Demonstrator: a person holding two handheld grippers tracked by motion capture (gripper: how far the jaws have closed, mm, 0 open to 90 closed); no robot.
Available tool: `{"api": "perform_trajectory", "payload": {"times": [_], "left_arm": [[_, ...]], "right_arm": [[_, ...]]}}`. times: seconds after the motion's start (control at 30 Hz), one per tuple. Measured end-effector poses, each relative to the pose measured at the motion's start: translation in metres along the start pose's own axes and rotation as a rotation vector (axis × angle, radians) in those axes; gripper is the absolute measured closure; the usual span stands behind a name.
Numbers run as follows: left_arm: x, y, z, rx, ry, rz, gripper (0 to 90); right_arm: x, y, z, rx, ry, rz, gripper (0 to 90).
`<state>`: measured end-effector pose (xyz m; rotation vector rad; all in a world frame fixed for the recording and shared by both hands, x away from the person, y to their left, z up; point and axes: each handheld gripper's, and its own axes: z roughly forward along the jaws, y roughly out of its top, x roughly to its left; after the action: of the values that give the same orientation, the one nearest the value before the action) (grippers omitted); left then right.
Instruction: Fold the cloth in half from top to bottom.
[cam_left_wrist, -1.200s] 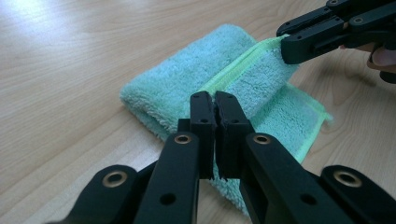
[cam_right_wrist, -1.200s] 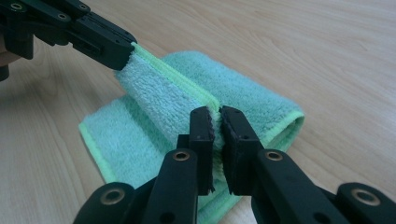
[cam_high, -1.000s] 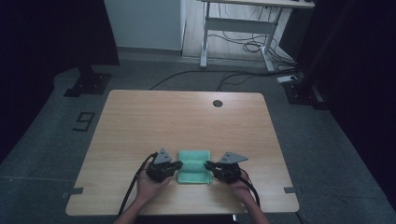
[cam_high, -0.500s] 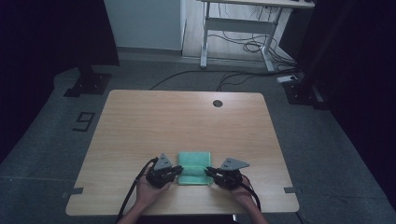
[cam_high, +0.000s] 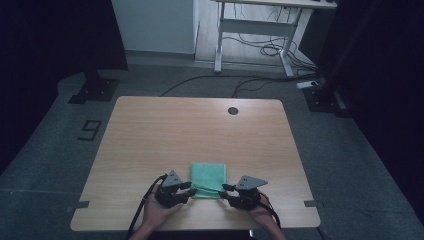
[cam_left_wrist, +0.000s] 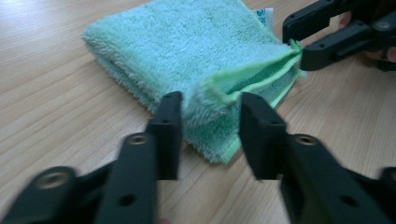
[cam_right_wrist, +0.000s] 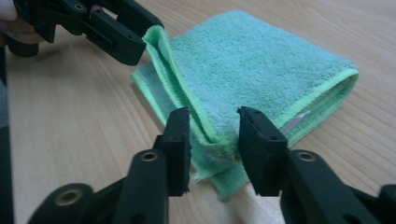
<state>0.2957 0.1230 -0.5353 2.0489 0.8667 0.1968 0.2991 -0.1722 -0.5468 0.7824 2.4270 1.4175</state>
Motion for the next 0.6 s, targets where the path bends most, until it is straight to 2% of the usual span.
{"api": "perform_trajectory", "payload": {"times": [0.07, 0.13, 0.27, 0.47, 0.6], "left_arm": [[-0.001, 0.0, -0.004, -0.011, -0.012, -0.009, 48.6], [-0.004, 0.001, -0.01, -0.028, -0.027, -0.005, 47.7], [-0.003, 0.01, -0.012, -0.042, -0.015, 0.004, 47.9], [0.008, 0.029, 0.002, -0.032, 0.005, -0.005, 53.7], [0.013, 0.035, 0.021, 0.015, -0.004, 0.003, 57.1]], "right_arm": [[0.001, 0.001, -0.004, -0.013, 0.002, 0.002, 61.4], [0.001, 0.002, -0.009, -0.035, 0.007, 0.015, 60.0], [-0.001, 0.009, -0.014, -0.057, -0.021, 0.024, 57.9], [-0.009, 0.026, -0.001, -0.029, -0.077, 0.019, 57.8], [-0.014, 0.031, 0.012, 0.005, -0.072, 0.008, 60.1]]}}
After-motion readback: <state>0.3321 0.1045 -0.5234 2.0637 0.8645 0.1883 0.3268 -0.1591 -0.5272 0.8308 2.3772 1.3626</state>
